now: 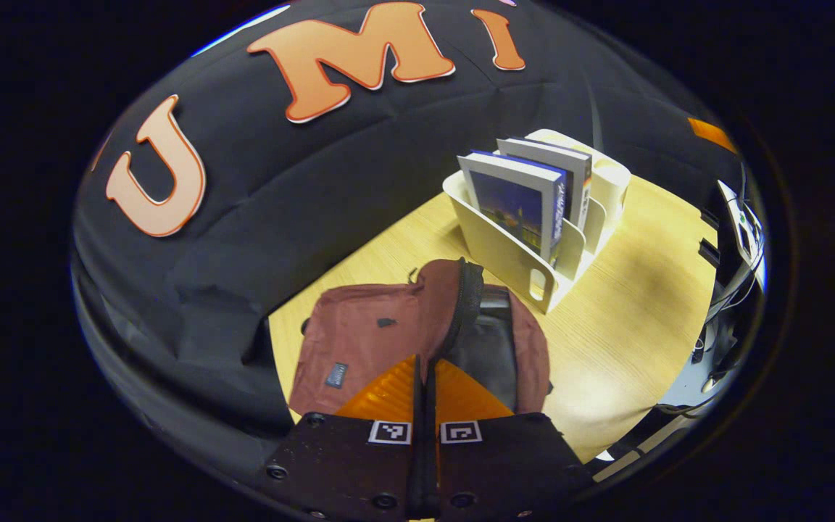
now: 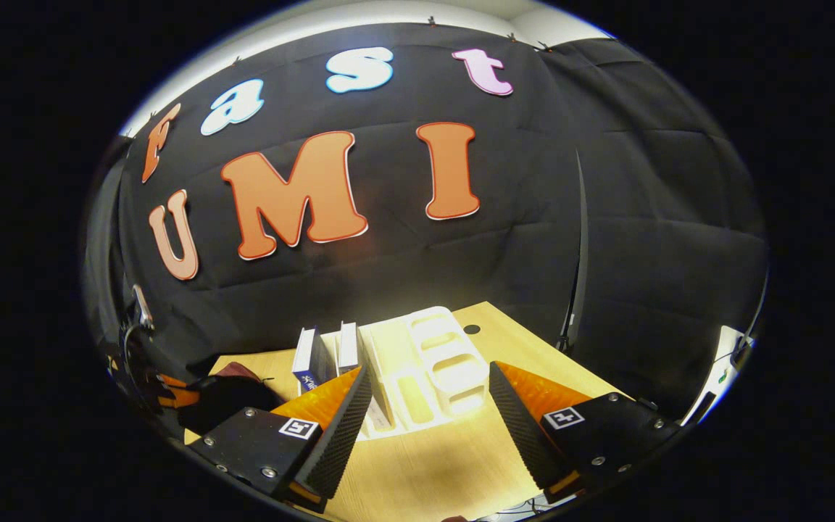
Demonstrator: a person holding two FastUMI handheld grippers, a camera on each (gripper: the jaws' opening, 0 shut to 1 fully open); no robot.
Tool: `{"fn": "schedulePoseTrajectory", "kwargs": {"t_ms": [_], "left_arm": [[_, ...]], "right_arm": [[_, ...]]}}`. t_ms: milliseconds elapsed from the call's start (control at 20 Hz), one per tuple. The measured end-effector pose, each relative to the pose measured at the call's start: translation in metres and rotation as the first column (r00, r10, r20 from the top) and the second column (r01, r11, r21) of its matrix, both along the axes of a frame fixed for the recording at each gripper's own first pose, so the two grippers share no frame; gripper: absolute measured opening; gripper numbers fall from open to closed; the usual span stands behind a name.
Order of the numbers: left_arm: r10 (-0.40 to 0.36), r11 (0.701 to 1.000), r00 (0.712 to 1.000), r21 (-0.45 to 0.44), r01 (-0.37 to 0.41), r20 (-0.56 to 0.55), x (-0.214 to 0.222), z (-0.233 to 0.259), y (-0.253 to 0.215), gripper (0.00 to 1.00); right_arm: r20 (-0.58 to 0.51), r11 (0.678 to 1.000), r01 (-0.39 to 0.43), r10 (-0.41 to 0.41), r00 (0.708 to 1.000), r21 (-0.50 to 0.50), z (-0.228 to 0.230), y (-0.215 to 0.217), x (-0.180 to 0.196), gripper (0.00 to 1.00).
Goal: Open the schoolbag, grab two books from the bookshelf and put them into the schoolbag.
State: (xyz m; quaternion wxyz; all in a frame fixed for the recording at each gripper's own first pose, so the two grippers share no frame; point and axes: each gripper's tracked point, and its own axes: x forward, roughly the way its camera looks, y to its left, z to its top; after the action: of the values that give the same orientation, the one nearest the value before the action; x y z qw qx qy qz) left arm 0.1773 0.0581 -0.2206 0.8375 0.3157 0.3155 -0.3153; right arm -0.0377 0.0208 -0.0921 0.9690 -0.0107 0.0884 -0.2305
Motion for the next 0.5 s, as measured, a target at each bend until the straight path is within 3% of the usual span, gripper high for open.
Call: {"fn": "schedulePoseTrajectory", "kwargs": {"t_ms": [50, 500], "left_arm": [[-0.004, 1.0, 1.0, -0.013, 0.004, 0.007, 0.007, 0.008, 0.002, 0.01], [-0.007, 0.996, 1.0, -0.094, 0.006, -0.016, 0.028, 0.02, 0.001, 0.01]], "right_arm": [[-0.008, 1.0, -0.012, 0.012, 1.0, 0.003, 0.001, 0.011, 0.001, 1.0], [-0.083, 0.99, -0.132, 0.127, 0.988, -0.058, 0.037, 0.07, 0.029, 0.97]]}}
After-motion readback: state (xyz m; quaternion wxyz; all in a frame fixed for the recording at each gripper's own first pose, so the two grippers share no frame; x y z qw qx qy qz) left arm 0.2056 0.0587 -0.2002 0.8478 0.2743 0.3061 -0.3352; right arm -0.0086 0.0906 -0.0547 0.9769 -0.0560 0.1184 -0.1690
